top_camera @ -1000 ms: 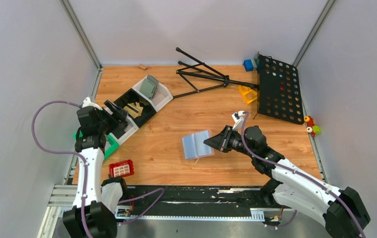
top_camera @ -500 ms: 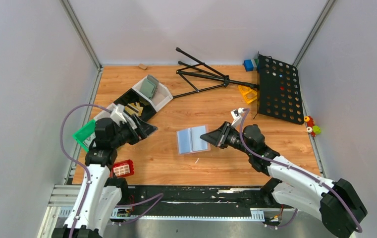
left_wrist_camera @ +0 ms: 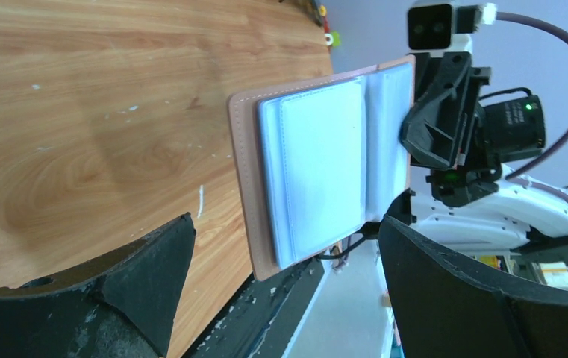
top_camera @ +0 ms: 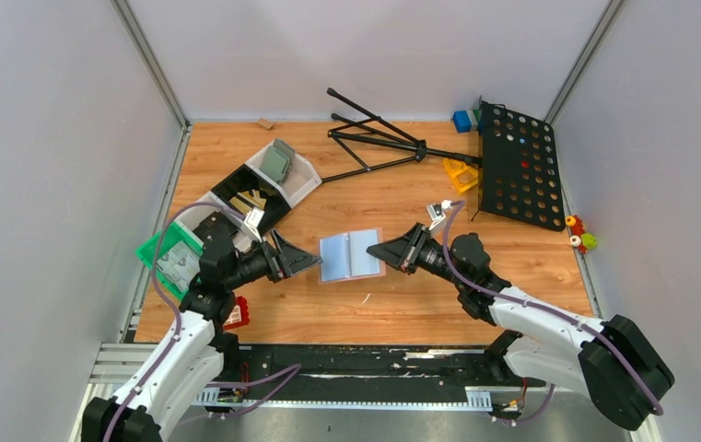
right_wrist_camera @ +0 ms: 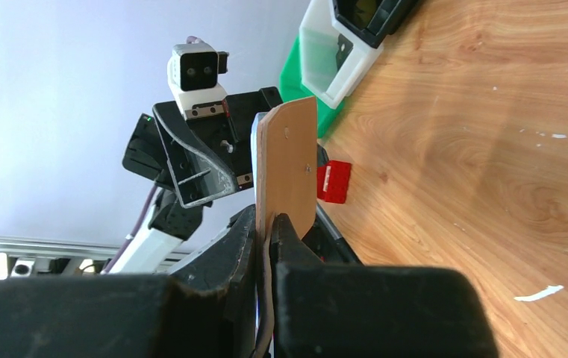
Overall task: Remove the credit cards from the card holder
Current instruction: Remove the credit card from the card holder.
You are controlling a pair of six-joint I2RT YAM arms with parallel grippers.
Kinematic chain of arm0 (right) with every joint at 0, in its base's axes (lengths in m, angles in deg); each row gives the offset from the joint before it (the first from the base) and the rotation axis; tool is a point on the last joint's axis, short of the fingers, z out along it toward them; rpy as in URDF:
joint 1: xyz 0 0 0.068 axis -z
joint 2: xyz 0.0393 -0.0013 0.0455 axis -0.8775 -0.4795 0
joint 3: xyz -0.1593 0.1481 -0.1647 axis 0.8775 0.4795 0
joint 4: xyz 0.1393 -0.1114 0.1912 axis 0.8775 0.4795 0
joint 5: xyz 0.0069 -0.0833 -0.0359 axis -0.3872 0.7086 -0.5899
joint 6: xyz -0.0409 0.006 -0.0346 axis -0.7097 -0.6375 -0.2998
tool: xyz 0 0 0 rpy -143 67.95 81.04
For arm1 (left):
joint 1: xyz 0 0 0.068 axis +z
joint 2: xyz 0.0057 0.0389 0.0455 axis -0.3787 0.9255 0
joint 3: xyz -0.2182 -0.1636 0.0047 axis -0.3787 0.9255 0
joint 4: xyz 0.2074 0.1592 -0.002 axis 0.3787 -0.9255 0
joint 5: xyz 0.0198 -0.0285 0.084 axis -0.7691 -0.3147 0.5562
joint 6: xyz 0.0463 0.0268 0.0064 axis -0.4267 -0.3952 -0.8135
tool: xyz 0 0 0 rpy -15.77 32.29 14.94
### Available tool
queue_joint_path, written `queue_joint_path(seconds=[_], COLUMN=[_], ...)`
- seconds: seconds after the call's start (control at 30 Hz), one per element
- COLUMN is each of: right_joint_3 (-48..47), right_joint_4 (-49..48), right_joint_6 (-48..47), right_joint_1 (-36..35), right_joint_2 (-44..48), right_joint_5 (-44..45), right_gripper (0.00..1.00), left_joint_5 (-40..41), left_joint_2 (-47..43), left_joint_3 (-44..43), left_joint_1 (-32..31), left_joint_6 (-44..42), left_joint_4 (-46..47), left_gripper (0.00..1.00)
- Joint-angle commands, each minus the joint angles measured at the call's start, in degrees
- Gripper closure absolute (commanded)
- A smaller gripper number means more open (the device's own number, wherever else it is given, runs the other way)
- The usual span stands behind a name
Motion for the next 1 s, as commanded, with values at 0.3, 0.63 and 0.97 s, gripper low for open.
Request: queue_joint_path(seconds=[0.3,0.63,0.97], right_joint_3=[1.14,1.15,-1.85], right_joint_4=[-11.88,-10.05,3.66], right_joint_6=[6.88,5.83,-2.58], right_joint_1=[0.24,0.22,0.1], right_joint_2=[-1.92,-0.01,2.46], right_joint_5=[-3.68,-4.03,-2.88], right_gripper=[1.0,1.0,1.0], left_joint_5=[-0.42,-1.06,-0.31], left_joint_2=[-0.1,2.04,2.91], left_joint_3=[3.26,4.1,6.27], left_joint_1=[-4.53,-6.61,-7.18], left_joint_6=[8.58,12.3,15.77], left_joint_4=[15.59,20.63,28.02], left_gripper=[0.03,0.12,0.54])
